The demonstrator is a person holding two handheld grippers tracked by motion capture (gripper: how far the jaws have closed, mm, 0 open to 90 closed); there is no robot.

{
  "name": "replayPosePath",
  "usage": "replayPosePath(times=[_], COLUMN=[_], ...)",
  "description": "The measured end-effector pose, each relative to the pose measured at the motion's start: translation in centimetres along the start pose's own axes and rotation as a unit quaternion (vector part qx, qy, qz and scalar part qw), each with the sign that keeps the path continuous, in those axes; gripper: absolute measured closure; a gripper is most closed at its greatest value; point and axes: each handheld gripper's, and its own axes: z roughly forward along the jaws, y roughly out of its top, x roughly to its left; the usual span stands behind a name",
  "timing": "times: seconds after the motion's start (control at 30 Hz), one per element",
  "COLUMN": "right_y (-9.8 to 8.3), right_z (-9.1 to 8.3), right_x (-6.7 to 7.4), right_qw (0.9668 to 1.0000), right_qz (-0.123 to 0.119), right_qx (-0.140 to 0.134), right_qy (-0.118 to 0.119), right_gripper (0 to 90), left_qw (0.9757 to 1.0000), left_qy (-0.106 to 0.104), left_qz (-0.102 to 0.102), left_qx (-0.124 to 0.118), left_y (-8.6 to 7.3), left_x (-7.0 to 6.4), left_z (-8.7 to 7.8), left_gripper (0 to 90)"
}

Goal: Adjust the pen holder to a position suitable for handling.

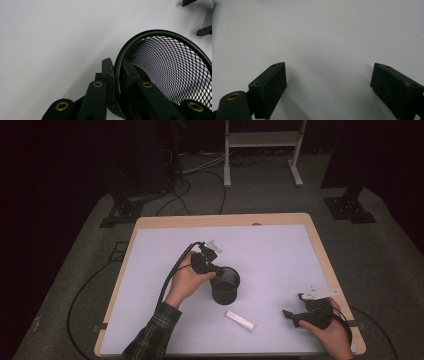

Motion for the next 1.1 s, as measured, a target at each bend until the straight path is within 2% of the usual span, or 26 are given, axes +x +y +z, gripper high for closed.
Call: replayPosePath(times=[0.27,0.3,0.47,0.53,0.6,0.77,0.97,1.1], right_y=[0.0,0.0,0.0,0.0,0.0,0.0,0.0,0.0], right_z=[0.0,0.0,0.0,0.0,0.0,0.0,0.0,0.0], right_x=[0.0,0.0,0.0,0.0,0.0,0.0,0.0,0.0], right_qw=[1.0,1.0,1.0,1.0,1.0,1.0,1.0,1.0], right_qz=[0.0,0.0,0.0,0.0,0.001,0.001,0.0,0.0], right_qx=[0.0,0.0,0.0,0.0,0.0,0.0,-0.001,-0.001], right_qy=[0.0,0.0,0.0,0.0,0.0,0.0,0.0,0.0], right_gripper=[12.1,12.1,12.1,12.1,12.1,12.1,12.1,12.1], left_qw=[1.0,1.0,0.9998,0.9997,0.9995,0.9987,0.997,0.9966], left_qy=[-0.003,-0.001,-0.002,0.0,-0.005,-0.005,-0.002,0.003], left_qz=[-0.003,-0.002,-0.001,0.003,0.007,0.002,0.0,-0.001], left_qx=[-0.004,-0.006,-0.018,-0.025,-0.029,-0.05,-0.077,-0.082], left_y=[-0.1,-0.1,-0.2,-0.3,-0.4,-0.7,-1.4,-1.7], left_x=[0.3,0.3,0.3,0.2,0.2,0.3,0.2,0.2], left_z=[0.0,0.0,-0.7,-1.2,-1.7,-2.8,-4.7,-5.4], left_gripper=[81.0,76.3,68.1,59.4,55.5,42.0,34.1,32.8])
